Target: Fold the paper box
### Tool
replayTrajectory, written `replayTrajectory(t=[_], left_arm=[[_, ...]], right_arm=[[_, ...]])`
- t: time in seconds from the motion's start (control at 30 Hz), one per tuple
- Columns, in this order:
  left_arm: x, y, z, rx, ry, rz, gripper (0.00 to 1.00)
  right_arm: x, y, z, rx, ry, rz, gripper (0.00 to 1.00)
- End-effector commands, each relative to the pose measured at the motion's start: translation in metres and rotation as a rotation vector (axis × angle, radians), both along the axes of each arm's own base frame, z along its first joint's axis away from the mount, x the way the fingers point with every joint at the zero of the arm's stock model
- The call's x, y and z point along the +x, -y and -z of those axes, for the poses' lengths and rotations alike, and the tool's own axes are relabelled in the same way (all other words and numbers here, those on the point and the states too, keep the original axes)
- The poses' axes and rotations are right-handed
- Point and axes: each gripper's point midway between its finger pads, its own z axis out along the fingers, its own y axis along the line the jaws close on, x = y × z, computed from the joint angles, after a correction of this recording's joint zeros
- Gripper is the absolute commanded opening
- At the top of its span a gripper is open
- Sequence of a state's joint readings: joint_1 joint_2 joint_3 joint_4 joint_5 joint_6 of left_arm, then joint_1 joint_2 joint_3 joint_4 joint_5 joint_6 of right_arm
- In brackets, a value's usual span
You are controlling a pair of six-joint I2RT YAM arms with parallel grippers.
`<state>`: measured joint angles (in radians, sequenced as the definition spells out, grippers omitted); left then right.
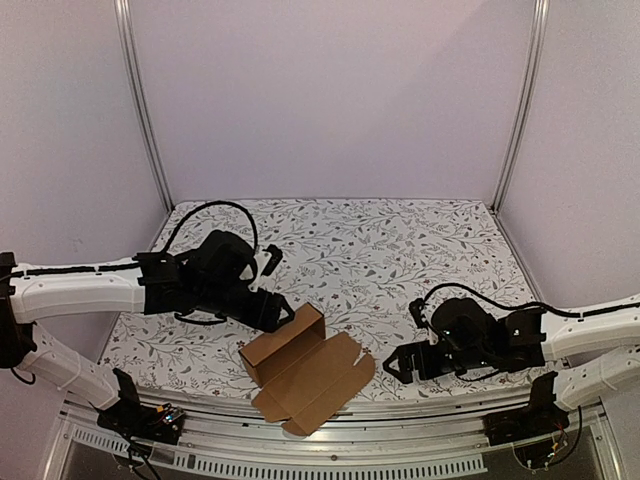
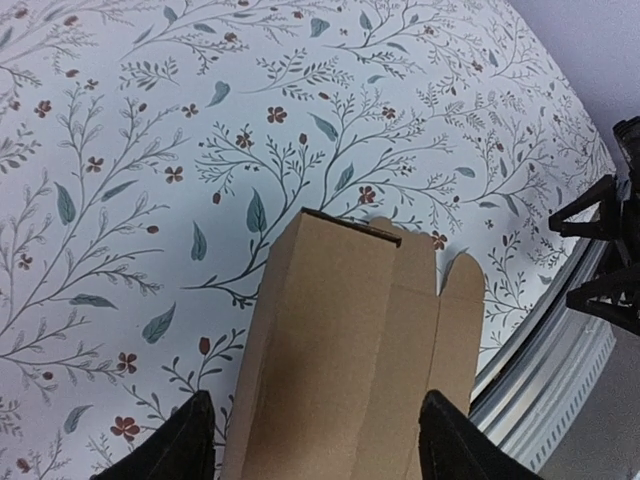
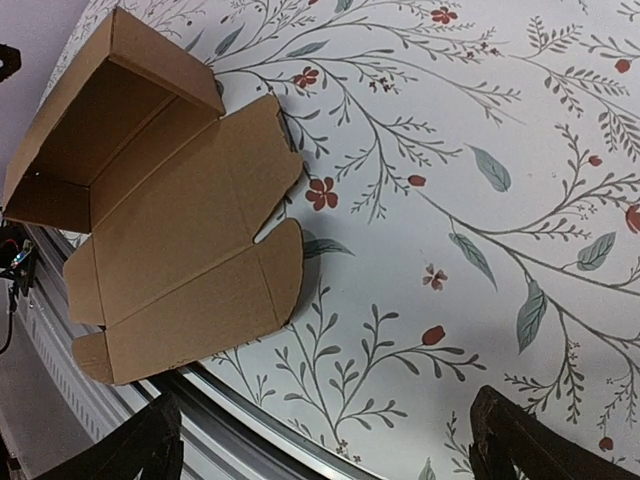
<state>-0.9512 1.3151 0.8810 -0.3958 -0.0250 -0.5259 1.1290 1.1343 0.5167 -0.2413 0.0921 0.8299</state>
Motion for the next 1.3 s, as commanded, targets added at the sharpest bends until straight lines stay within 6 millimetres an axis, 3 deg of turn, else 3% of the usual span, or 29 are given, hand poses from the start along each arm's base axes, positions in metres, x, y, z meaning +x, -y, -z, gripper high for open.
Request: replayTrajectory(t=[0.0, 0.37, 0.83, 1.27], left_arm=[[-0.004, -0.013, 0.016, 0.009, -0.075, -0.012, 0.68], [-0.009, -0.011, 0.033, -0.066, -0.169, 0.021, 0.67], [-0.007, -0.024, 0.055, -0.095, -0.235, -0.025, 0.53], [0.000, -0.040, 0.065, -0.107, -0.270, -0.089, 0.45]], right_arm=[[-0.019, -0.017, 0.009, 0.028, -0.126, 0.018, 0.99], [-0.020, -0.063, 0.037, 0.122, -0.250, 0.047, 0.92], [-0.004, -0.060, 0.054, 0.118, -0.198, 0.126, 0.79], [0.002, -0.059, 0.070, 0.171, -0.188, 0.152, 0.64]])
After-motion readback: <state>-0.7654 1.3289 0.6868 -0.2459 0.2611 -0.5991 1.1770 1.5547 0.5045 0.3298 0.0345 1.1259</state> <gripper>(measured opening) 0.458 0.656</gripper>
